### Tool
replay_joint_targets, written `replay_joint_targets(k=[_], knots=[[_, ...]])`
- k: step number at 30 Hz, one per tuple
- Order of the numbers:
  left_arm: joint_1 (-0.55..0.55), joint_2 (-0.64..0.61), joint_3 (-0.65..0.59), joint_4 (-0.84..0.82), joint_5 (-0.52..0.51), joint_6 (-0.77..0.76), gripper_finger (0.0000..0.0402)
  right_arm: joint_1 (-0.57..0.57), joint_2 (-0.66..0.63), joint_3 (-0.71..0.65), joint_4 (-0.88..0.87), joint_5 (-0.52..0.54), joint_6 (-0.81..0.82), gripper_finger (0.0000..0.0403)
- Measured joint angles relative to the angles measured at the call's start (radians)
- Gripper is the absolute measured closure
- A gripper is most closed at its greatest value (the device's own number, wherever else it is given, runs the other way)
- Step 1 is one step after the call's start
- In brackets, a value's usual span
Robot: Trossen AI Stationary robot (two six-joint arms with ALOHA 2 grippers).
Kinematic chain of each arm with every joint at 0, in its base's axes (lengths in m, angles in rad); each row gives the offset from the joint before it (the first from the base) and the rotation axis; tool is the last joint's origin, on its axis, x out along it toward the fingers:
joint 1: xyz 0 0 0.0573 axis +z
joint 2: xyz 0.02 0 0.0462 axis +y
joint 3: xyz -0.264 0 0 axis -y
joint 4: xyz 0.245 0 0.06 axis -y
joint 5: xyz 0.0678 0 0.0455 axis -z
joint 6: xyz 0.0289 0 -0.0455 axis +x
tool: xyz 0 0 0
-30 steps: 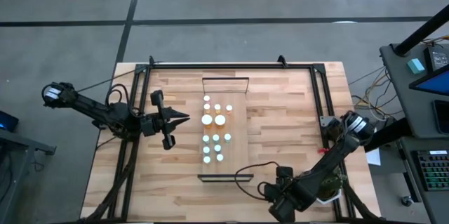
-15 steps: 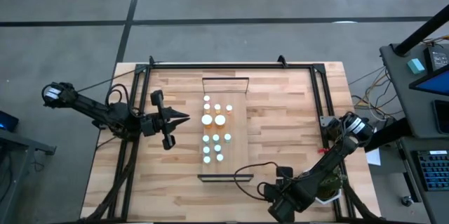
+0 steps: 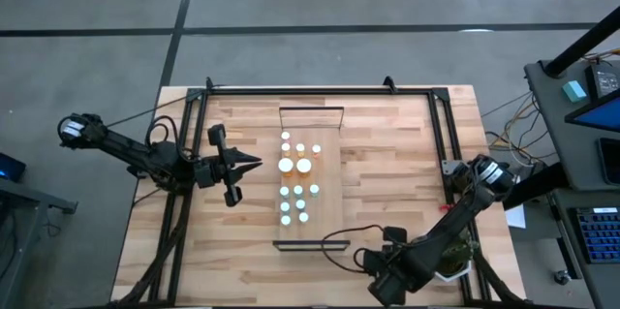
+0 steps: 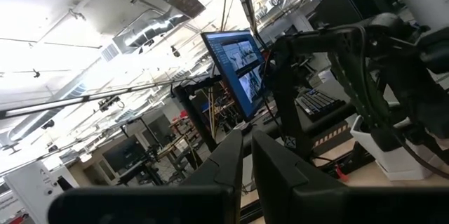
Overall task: Pick and place medicine bottles onto shelf by color
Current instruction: Adjust the pill bottles on the shelf
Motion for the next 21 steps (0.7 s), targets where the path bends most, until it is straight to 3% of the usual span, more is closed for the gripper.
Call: replay_joint_targets(k=[8,21], knots=[[0.000,0.000,0.000,0.000,0.000,0.000,0.0386,-0.060,-0.002,0.187,-0.246,0.013,-0.025,0.0293],[0.000,0.000,0.000,-0.001,0.000,-0.022,0.0386,-0.217,-0.009,0.468,-0.454,0.066,-0.167,0.0295]])
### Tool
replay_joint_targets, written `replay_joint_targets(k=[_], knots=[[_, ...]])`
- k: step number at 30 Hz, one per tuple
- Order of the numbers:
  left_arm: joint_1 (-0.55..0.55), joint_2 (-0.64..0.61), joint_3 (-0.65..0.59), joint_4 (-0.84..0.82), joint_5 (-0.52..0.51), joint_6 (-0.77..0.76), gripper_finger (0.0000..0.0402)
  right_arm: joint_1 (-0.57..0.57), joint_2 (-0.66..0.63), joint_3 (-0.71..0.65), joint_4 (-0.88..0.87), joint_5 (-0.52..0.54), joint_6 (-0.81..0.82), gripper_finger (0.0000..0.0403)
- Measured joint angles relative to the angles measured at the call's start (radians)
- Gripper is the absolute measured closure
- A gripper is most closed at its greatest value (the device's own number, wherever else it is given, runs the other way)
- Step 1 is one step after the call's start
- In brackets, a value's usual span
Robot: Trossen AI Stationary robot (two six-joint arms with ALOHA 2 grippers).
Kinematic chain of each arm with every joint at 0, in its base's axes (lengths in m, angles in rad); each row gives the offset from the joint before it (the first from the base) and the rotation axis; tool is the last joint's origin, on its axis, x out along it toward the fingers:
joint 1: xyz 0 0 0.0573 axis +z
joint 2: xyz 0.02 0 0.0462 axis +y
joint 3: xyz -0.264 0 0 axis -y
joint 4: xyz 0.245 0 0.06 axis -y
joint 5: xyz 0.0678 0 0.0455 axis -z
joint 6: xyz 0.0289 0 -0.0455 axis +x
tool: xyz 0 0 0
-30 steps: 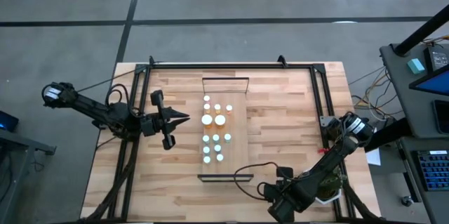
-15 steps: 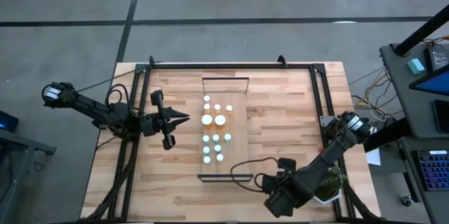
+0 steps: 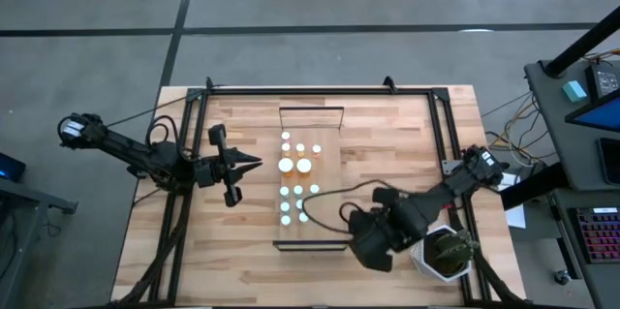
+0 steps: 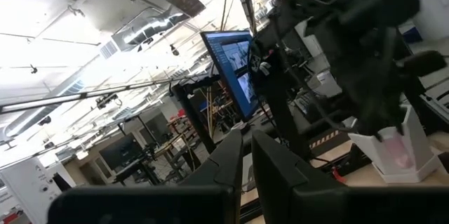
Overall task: Pick and place medicine bottles onto shelf by color
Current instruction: Adjust the pill bottles on the shelf
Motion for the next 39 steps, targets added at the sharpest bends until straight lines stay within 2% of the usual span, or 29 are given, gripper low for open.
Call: replay_joint_targets(k=[6,19,32,39], knots=[[0.000,0.000,0.000,-0.001,0.000,-0.003,0.0386,-0.090,-0.014,0.053,-0.005,0.006,-0.071,0.0295],[0.000,0.000,-0.005,-0.004,0.000,-0.005,0.0386,-0.277,-0.013,0.068,0.040,0.004,-0.270,0.0296],[0.000,0.000,-0.005,-0.026,0.000,-0.006,0.0386,-0.296,0.049,0.067,0.137,-0.017,-0.289,0.0296],[0.000,0.000,-0.005,-0.027,0.000,-0.006,0.0386,-0.296,0.080,0.067,0.198,-0.067,-0.283,0.0296]])
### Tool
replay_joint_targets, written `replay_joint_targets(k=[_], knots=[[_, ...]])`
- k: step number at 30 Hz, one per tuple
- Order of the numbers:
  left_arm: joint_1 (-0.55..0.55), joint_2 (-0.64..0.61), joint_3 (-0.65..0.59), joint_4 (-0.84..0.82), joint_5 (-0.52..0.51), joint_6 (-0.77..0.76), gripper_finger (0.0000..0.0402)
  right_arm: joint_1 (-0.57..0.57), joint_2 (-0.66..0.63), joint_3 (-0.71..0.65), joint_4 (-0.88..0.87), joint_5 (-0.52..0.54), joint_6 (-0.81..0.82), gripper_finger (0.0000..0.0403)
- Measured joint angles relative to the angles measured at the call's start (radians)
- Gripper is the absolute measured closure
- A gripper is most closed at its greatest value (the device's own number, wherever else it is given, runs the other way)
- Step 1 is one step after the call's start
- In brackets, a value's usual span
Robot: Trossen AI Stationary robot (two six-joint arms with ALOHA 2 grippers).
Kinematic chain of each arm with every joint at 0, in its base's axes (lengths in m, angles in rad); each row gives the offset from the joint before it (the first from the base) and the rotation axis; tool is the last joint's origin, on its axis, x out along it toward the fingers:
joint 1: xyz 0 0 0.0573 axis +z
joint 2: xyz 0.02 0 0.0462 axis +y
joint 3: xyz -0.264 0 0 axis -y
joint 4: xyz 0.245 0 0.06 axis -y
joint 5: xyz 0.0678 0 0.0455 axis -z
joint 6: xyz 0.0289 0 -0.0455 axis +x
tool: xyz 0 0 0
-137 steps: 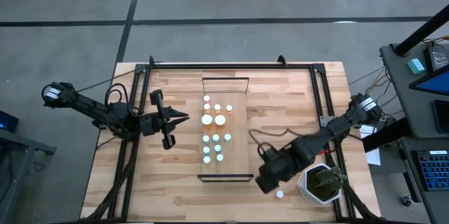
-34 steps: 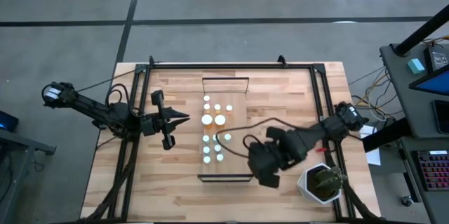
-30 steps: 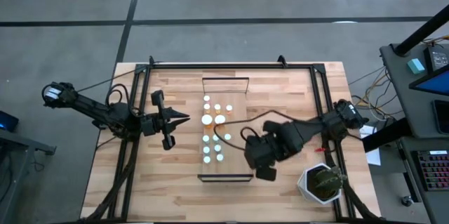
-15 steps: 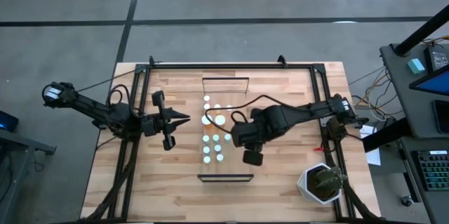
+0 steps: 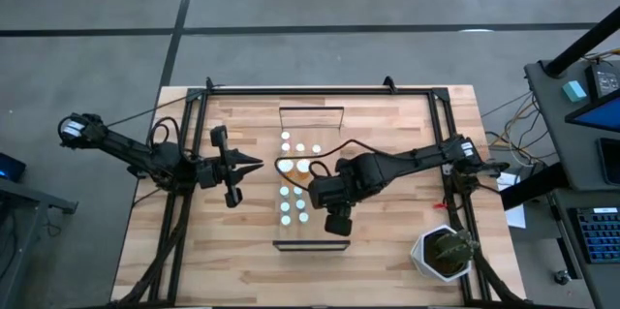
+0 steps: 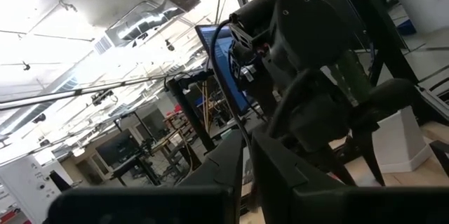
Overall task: Pick and place medicine bottles onto shelf by color
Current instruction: Adjust the pill bottles on the shelf
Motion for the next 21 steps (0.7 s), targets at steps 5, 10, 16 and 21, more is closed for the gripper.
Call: replay_joint_targets(k=[5,10,16,21], knots=[[0.000,0.000,0.000,-0.001,0.000,0.000,0.0386,0.000,0.009,0.000,0.014,0.000,0.003,0.0296],[0.000,0.000,0.000,-0.001,0.000,0.000,0.0386,-0.001,0.034,0.000,0.027,0.000,0.000,0.0296],[0.000,0.000,0.000,-0.002,0.000,0.000,0.0386,-0.003,0.068,0.000,0.034,-0.001,-0.009,0.0296],[0.000,0.000,0.000,-0.008,0.000,0.000,0.0386,-0.005,0.072,0.000,0.062,-0.003,-0.017,0.0296]])
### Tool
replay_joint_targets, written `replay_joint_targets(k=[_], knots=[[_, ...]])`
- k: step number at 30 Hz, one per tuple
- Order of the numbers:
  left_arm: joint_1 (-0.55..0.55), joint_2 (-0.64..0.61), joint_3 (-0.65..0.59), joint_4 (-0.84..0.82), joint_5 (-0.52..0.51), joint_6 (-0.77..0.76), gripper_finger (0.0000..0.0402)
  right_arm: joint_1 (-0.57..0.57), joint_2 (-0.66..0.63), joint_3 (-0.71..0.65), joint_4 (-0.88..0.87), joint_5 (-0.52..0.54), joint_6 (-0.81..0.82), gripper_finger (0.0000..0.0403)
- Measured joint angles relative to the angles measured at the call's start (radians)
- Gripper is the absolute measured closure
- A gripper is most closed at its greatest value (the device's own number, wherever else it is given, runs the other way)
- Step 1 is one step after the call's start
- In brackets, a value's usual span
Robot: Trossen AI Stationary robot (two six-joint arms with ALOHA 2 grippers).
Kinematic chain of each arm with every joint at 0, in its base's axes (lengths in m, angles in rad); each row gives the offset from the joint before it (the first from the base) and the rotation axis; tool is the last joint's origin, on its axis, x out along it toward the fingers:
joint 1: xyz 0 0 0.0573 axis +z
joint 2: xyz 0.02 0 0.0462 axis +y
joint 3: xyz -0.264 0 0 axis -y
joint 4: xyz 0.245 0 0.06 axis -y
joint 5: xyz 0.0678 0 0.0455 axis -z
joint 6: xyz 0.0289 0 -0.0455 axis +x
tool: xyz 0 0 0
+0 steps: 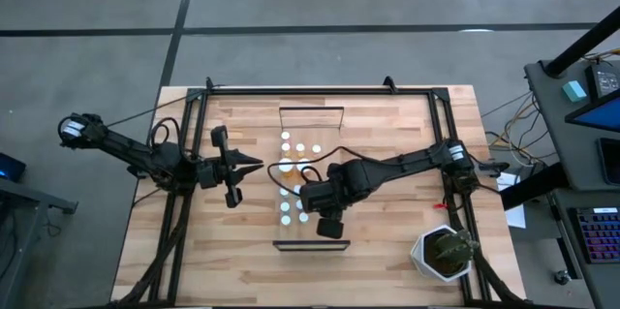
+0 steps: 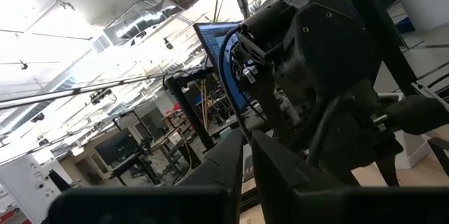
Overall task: Pick and place medicine bottles onto shelf by color
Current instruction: Adjust the pill bottles on the shelf
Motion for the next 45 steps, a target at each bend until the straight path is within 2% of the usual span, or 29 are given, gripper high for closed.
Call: replay_joint_targets(k=[21,24,31,45], knots=[[0.000,0.000,0.000,-0.009,0.000,0.002,0.0386,0.000,0.000,-0.001,0.027,-0.001,-0.005,0.0296],[0.000,0.000,0.000,-0.010,0.000,0.002,0.0386,0.000,0.000,-0.009,0.029,-0.060,0.018,0.0296],[0.000,-0.002,0.000,-0.010,0.000,0.002,0.0386,0.003,0.000,-0.079,0.072,-0.076,0.048,0.0296],[0.000,-0.002,0.000,-0.010,0.000,0.003,0.0386,-0.005,0.000,-0.222,0.190,-0.083,0.008,0.0295]])
